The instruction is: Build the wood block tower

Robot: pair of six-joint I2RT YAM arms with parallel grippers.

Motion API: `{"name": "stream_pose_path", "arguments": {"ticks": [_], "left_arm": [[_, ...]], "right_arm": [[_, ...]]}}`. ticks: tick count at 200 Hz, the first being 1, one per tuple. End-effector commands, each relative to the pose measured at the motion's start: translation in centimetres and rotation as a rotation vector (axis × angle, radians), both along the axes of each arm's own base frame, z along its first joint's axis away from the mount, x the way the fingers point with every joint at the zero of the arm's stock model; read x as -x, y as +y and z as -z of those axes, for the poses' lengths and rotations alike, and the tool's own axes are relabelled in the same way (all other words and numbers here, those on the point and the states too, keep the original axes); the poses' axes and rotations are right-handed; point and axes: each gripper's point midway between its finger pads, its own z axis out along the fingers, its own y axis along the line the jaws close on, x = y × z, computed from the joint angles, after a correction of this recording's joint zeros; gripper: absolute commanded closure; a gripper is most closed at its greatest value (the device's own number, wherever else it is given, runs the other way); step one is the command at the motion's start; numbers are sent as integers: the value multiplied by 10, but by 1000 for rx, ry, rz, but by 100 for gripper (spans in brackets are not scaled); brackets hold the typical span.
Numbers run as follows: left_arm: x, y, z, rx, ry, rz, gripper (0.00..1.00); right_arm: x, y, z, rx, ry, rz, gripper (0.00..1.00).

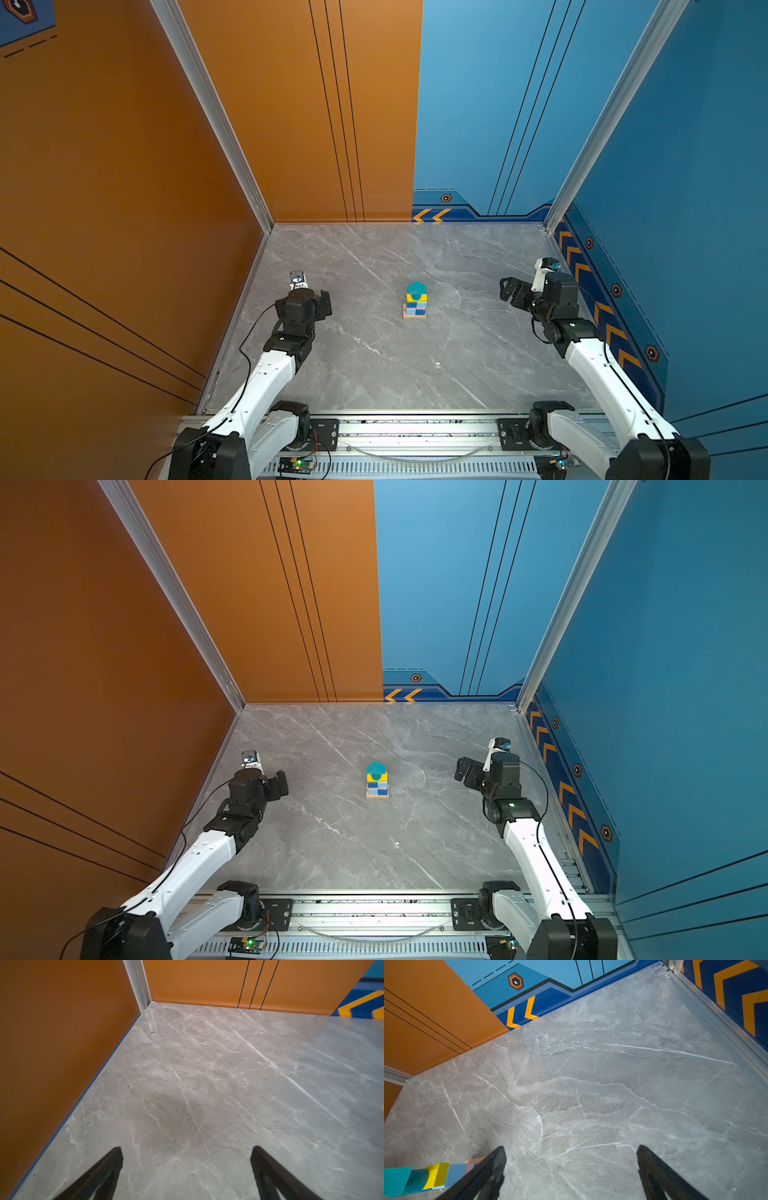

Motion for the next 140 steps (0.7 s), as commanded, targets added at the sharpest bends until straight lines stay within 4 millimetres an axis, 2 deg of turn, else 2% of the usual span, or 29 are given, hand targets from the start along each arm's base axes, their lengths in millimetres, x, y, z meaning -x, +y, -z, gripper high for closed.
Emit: {"name": "stream_pose_path", "arguments": {"ticks": [1, 48, 73, 96, 121, 140], "left_arm": [[-20, -2, -8, -10, -86, 62, 2], [-40, -13, 12, -73, -103, 166, 2], [-44, -14, 25, -99, -116, 185, 2], [-50, -17, 29, -89, -112, 207, 2], [-54, -24, 30, -53, -114, 252, 2], [-57, -29, 43, -43, -162, 283, 2]], "right_arm": [[-15, -5, 5, 75, -44, -34, 0], [-33, -10, 40, 187, -59, -93, 0], [-37, -16, 45, 251, -211, -67, 0], [-40, -21, 59, 296, -191, -57, 0], [-48, -16, 69, 304, -207, -86, 0], [-52, -12, 79, 328, -212, -98, 0]]}}
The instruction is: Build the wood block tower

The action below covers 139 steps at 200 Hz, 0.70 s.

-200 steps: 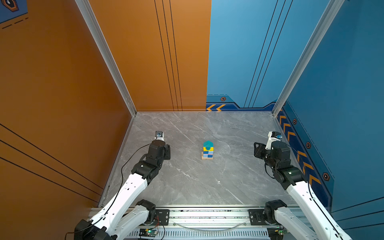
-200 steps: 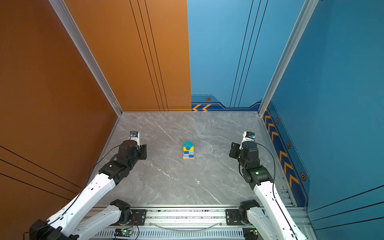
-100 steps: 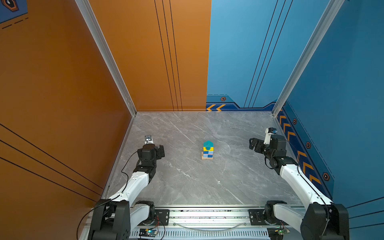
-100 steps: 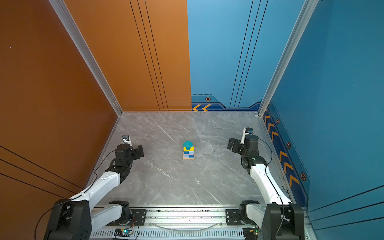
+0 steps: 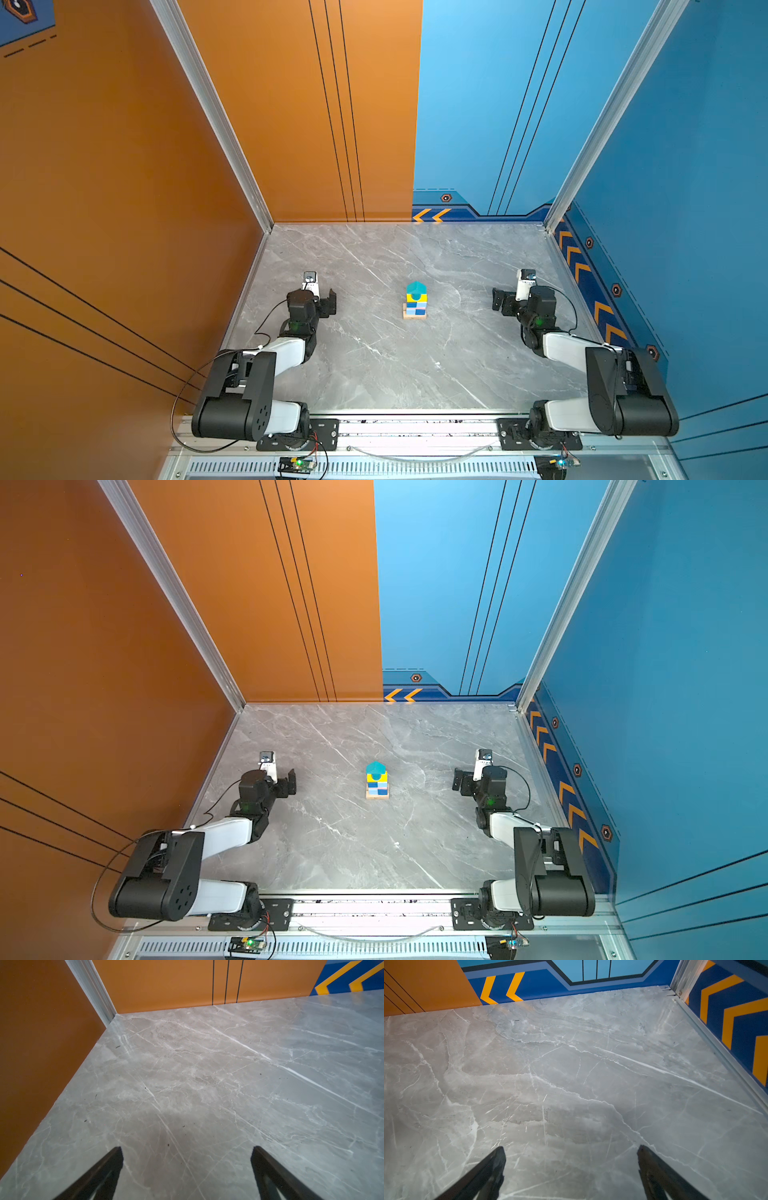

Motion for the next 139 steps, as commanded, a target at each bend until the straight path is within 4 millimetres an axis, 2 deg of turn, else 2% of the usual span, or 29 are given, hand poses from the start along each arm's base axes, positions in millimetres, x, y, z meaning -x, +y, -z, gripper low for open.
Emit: {"name": "stream_pose_path", "arguments": {"ticks": [1, 8, 17, 32, 59, 77, 139], "left_arm": [[-7, -11, 7, 22, -66, 74, 2], [-8, -13, 11, 22, -90, 85, 2], [-10, -13, 4, 17, -135, 87, 2], [-7, -8, 9, 24, -78, 58, 2], [-19, 0, 13, 32, -27, 14, 2], [-18, 4, 14, 39, -38, -9, 2], [-18, 4, 13, 28, -41, -12, 2]], "right_arm": [[-13, 2, -11, 62, -104, -16, 0], [-13, 4, -4, 70, -94, -22, 0], [-12, 3, -5, 71, -109, -17, 0], [-12, 2, -1, 65, -116, -13, 0], [-12, -2, -1, 52, -116, -2, 0], [-13, -15, 0, 70, -101, 90, 0], [-13, -14, 0, 77, -98, 92, 0]]}}
